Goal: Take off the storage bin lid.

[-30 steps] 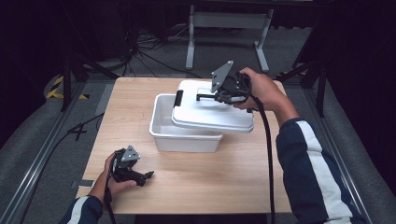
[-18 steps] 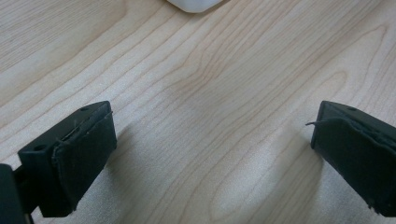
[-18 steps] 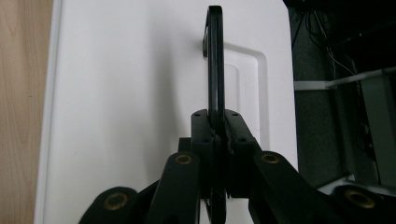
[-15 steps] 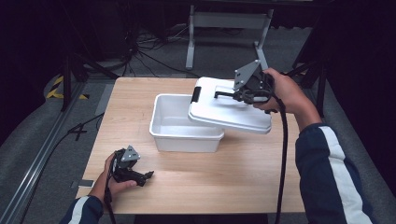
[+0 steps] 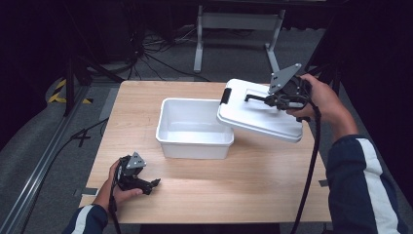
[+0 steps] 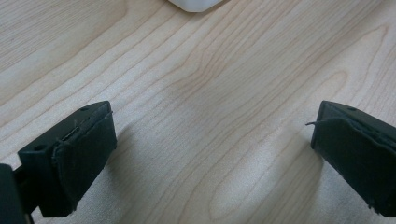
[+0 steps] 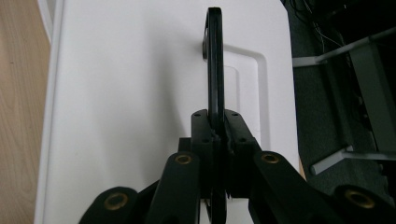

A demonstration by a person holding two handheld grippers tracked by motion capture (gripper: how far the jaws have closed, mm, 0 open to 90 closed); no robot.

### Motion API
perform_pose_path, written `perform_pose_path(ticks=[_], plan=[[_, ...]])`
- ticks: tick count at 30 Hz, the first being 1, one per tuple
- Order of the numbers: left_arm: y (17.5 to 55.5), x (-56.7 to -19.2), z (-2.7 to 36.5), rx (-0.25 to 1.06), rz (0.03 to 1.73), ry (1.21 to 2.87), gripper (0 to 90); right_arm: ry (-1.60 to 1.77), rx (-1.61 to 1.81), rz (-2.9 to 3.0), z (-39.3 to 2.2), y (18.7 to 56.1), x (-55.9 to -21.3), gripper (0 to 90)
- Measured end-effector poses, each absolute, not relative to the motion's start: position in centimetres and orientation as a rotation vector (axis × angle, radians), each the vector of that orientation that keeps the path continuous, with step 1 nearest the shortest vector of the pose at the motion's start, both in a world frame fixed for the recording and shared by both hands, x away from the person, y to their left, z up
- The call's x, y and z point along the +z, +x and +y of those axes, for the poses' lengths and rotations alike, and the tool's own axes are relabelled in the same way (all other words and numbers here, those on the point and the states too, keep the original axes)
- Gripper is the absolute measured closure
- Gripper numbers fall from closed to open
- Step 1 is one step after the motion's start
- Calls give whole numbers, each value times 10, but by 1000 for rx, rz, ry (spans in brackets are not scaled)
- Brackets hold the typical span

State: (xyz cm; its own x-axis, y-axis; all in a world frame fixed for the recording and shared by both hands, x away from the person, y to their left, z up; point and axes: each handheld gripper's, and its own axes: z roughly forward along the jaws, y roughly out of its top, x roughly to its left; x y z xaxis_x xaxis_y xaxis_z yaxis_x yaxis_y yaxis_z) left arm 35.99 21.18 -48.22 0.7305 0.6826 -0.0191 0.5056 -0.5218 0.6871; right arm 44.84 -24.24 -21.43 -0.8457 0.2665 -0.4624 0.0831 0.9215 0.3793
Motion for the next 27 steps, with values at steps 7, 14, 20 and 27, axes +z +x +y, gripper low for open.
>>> perform_pose_path(ticks=[7, 14, 20, 27], plan=[[360, -482, 212, 331, 893, 2238, 6, 312, 464, 2537, -262, 451, -216, 849], [360, -482, 212, 331, 886, 2245, 6, 359, 466, 2541, -276, 454, -223, 849], [360, -482, 212, 331, 891, 2242, 5, 402, 455, 2539, -287, 459, -231, 849], [360, -482, 212, 331, 891, 2242, 6, 453, 440, 2537, -299, 462, -240, 849]])
